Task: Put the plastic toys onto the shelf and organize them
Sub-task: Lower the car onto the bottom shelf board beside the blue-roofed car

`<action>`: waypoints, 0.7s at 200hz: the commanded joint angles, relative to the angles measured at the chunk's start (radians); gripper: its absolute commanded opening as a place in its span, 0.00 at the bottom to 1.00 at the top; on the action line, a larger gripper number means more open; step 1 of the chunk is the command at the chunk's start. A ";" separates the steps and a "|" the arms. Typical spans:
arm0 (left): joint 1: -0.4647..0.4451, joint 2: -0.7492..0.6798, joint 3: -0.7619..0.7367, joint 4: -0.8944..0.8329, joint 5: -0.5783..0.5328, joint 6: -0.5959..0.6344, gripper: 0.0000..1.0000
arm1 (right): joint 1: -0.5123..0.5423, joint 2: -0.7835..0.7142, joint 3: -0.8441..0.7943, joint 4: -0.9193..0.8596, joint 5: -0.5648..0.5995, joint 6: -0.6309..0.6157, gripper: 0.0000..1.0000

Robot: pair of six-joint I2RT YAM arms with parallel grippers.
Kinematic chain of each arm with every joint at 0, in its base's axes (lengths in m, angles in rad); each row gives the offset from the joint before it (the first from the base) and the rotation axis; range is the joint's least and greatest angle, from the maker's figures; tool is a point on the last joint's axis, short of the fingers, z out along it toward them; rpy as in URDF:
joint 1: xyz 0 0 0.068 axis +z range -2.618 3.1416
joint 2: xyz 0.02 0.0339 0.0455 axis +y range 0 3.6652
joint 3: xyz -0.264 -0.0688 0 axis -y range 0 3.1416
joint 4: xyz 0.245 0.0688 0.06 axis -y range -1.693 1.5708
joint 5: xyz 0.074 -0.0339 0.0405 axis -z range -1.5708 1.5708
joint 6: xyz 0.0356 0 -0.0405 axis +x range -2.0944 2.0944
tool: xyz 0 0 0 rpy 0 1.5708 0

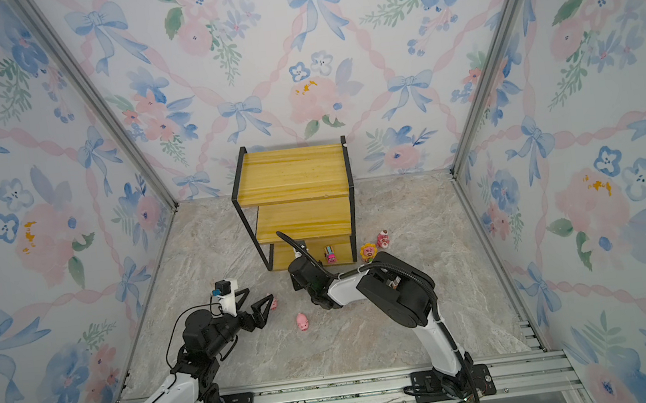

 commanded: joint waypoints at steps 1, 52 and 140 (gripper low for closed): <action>-0.009 -0.001 0.013 -0.001 0.005 0.018 0.98 | -0.025 0.035 0.004 -0.006 0.009 0.020 0.21; -0.009 -0.004 0.011 -0.001 0.005 0.017 0.98 | -0.001 0.033 -0.022 0.065 0.039 0.000 0.21; -0.011 -0.007 0.011 -0.002 0.009 0.015 0.98 | 0.017 0.044 -0.021 0.133 0.114 -0.011 0.21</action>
